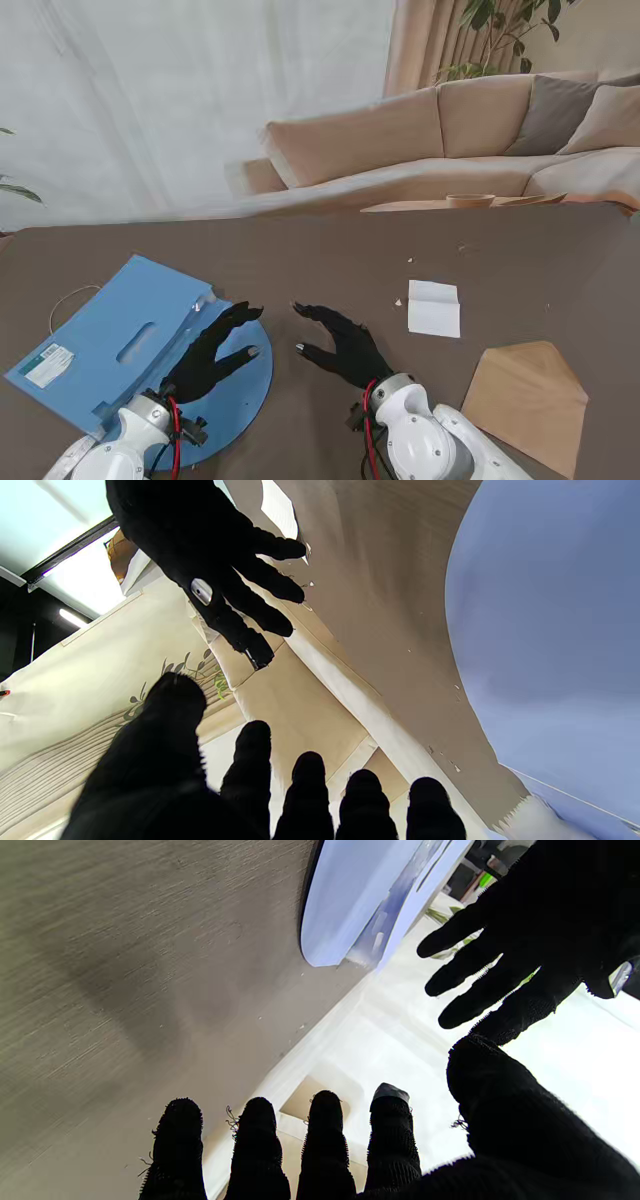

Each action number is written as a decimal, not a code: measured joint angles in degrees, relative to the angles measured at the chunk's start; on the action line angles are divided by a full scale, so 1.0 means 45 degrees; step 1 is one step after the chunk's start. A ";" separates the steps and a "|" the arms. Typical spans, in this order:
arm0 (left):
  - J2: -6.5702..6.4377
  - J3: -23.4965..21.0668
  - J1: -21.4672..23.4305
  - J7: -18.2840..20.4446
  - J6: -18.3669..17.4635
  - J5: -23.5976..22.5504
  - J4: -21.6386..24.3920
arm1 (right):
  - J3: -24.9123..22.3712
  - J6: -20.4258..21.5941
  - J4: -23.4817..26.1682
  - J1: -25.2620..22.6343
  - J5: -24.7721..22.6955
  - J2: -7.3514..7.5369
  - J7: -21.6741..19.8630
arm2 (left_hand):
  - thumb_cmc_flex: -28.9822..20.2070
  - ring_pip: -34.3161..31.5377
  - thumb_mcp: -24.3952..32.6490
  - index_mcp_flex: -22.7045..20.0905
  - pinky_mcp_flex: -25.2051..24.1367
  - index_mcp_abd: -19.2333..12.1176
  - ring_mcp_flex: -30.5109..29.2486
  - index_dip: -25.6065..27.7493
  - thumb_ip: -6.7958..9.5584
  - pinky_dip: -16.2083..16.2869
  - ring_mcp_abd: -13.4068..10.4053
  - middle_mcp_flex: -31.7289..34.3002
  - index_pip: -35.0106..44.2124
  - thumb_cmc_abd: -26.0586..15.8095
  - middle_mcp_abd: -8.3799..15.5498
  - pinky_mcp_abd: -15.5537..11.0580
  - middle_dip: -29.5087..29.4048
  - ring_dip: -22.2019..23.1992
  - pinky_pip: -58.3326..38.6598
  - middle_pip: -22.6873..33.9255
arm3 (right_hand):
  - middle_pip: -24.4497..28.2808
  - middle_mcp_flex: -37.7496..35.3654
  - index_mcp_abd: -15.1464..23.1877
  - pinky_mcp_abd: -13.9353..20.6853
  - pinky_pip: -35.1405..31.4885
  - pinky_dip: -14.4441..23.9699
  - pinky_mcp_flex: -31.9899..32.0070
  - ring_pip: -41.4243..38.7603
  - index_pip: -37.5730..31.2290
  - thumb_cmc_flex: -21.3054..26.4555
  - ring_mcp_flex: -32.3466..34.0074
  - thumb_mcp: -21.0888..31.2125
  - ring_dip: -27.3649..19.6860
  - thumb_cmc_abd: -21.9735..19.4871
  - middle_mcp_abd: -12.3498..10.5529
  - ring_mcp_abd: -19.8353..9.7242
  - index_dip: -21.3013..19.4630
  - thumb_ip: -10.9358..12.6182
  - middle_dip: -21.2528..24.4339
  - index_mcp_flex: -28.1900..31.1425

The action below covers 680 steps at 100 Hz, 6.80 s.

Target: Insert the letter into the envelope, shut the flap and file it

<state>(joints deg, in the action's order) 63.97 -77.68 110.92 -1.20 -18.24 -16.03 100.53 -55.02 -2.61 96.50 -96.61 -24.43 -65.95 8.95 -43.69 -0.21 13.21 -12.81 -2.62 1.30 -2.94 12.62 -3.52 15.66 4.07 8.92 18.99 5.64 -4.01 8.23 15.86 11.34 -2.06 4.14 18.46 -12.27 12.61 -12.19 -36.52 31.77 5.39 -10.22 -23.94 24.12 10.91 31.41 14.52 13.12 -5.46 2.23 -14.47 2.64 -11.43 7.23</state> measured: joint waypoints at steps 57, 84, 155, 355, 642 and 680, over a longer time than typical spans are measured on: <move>-0.0027 -0.0097 0.0090 0.0125 -0.0054 0.0022 0.0105 | -0.0141 -0.0016 0.0247 -0.0206 -0.0251 -0.0014 0.0230 | -0.0007 0.0000 0.0000 0.0000 0.0001 0.0000 0.0001 0.0000 0.0000 -0.0143 0.0000 -0.0001 0.0001 0.0000 0.0000 -0.0001 0.0000 -0.0001 0.0000 0.0000 | 0.0015 0.0000 0.0000 0.0002 0.0000 0.0000 0.0000 0.0000 0.0037 0.0013 0.0000 -0.0127 -0.0002 -0.0007 0.0000 -0.0009 -0.0129 0.0000 0.0000 0.0000; -0.0047 -0.0123 0.0131 0.0240 -0.0020 0.0024 0.0174 | -0.0277 -0.0151 0.0443 -0.0455 -0.0428 -0.0074 0.0823 | -0.0012 0.0000 0.0000 0.0000 0.0001 0.0000 0.0001 0.0000 0.0000 -0.0147 0.0000 -0.0001 0.0001 0.0000 0.0000 -0.0001 0.0000 -0.0002 0.0000 0.0000 | 0.1142 -0.0080 -0.0043 0.0002 -0.0052 0.0112 -0.0336 -0.0056 -0.0113 0.0034 0.0015 0.0300 -0.0002 0.0179 -0.0003 -0.0023 -0.0315 0.0295 -0.0438 0.0181; -0.0061 -0.0504 0.0209 0.0460 -0.0209 0.0505 0.0184 | -0.7254 -0.4066 0.5530 -0.5744 -0.6553 0.0344 -0.1323 | -0.0201 0.0000 0.0000 0.0000 0.0002 0.0000 0.0001 0.0010 0.0000 -0.0151 -0.0001 0.0000 0.0007 0.0000 0.0000 -0.0001 0.0000 -0.0002 0.0000 0.0000 | 0.3636 -0.0902 -0.1178 -0.0057 -0.2862 0.0875 -0.1382 -0.3276 -0.1506 0.0031 0.0995 0.2305 0.1668 0.1326 0.0596 0.0021 -0.1340 0.0322 -0.1877 0.1642; -0.0055 -0.0113 -0.0029 0.0328 0.0438 0.0259 0.0219 | -0.9602 -0.6289 0.1287 -0.5342 -0.4892 0.0292 -0.1064 | -0.0201 0.0000 0.0000 0.0000 0.0002 0.0000 0.0001 0.0020 0.0000 -0.0153 -0.0001 -0.0001 0.0009 0.0000 0.0000 -0.0001 0.0000 -0.0002 0.0000 0.0000 | 0.4756 -0.3655 0.1271 -0.0303 -0.4582 0.0546 -0.2249 -0.4834 -0.7445 0.2276 0.2807 0.5360 0.1810 0.3989 0.1336 0.0544 -0.2208 -0.1893 -0.2224 0.8568; -0.0097 0.0914 -0.2205 0.0643 0.2066 0.0468 0.0669 | -0.1669 -0.0113 0.1632 0.1815 0.0458 -0.0171 0.0307 | 0.0941 -0.1966 0.5167 0.0339 -0.0108 0.1752 -0.0704 0.1266 -0.0120 0.7471 0.1113 0.0347 0.0354 0.3472 -0.0529 0.0549 0.2416 0.6082 -0.2643 0.3910 | 0.5851 -0.4970 -0.2691 -0.0659 -0.5646 0.0732 -0.2776 -0.5447 -0.8849 0.2380 0.3231 0.6970 0.1981 0.4122 0.1531 0.0817 -0.6734 -0.1032 -0.3181 0.8063; 0.0241 0.1168 -0.2336 -0.0438 0.1911 0.0617 0.0616 | -0.1365 0.0118 0.1341 0.1989 0.0119 -0.0195 0.0241 | -0.5951 -0.9203 -0.0484 -0.4579 0.2562 0.2057 -0.4905 0.4069 -0.0254 0.9723 0.3462 0.8310 0.6780 0.1897 -0.2099 0.2518 0.6029 0.7890 -0.6633 0.7049 | 0.5834 -0.4970 -0.2691 -0.0659 -0.5646 0.0767 -0.2777 -0.5261 -0.8849 0.2380 0.3232 0.6961 0.1981 0.4106 0.1531 0.0817 -0.6843 -0.1031 -0.3223 0.8063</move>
<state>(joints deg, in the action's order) 65.06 -72.42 100.41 -3.17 -9.65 -13.25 103.30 -61.16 -2.08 102.54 -87.67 -23.89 -66.83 10.04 -70.47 -41.62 11.03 -33.41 8.90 10.56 -25.01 30.92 -4.67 59.41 19.65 46.32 49.50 14.17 -13.46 19.56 42.99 46.85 -31.90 35.86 44.71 -34.64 0.51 -15.15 -61.93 35.23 -7.10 -33.89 -63.76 34.83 25.45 62.74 23.43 31.60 1.43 5.91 -45.26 -2.00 -25.93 43.51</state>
